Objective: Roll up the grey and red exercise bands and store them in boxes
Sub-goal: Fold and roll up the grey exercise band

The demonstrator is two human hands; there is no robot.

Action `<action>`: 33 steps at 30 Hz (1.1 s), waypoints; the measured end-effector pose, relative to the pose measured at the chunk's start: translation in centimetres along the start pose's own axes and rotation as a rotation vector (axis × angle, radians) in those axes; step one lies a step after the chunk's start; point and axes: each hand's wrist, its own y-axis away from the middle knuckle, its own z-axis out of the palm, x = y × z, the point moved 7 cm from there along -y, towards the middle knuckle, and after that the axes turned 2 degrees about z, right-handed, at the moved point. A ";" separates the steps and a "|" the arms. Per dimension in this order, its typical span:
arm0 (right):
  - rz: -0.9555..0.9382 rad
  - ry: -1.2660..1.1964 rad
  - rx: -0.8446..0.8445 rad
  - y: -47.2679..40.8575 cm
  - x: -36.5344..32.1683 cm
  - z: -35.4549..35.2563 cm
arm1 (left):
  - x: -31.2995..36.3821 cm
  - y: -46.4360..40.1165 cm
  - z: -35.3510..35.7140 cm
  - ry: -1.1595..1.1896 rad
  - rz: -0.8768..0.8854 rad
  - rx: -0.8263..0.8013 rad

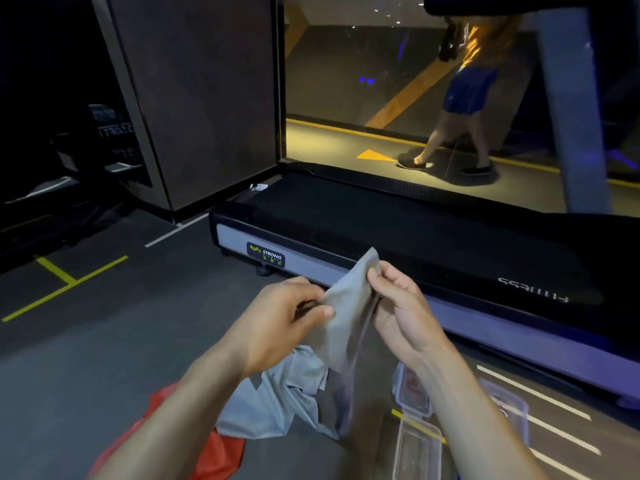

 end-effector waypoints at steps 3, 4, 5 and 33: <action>-0.002 0.006 0.016 0.0 -0.1 -0.1 | -1.0 0.1 -0.4 0.074 -0.015 0.042; 0.000 0.012 0.025 0.1 -0.1 -0.1 | -0.8 0.2 -0.4 0.123 0.006 0.041; 0.009 0.022 0.033 0.1 -0.1 0.0 | -0.3 0.2 -0.5 0.143 0.039 0.038; 0.058 0.360 0.024 0.4 2.4 1.1 | 2.4 0.3 -1.2 0.119 0.144 0.166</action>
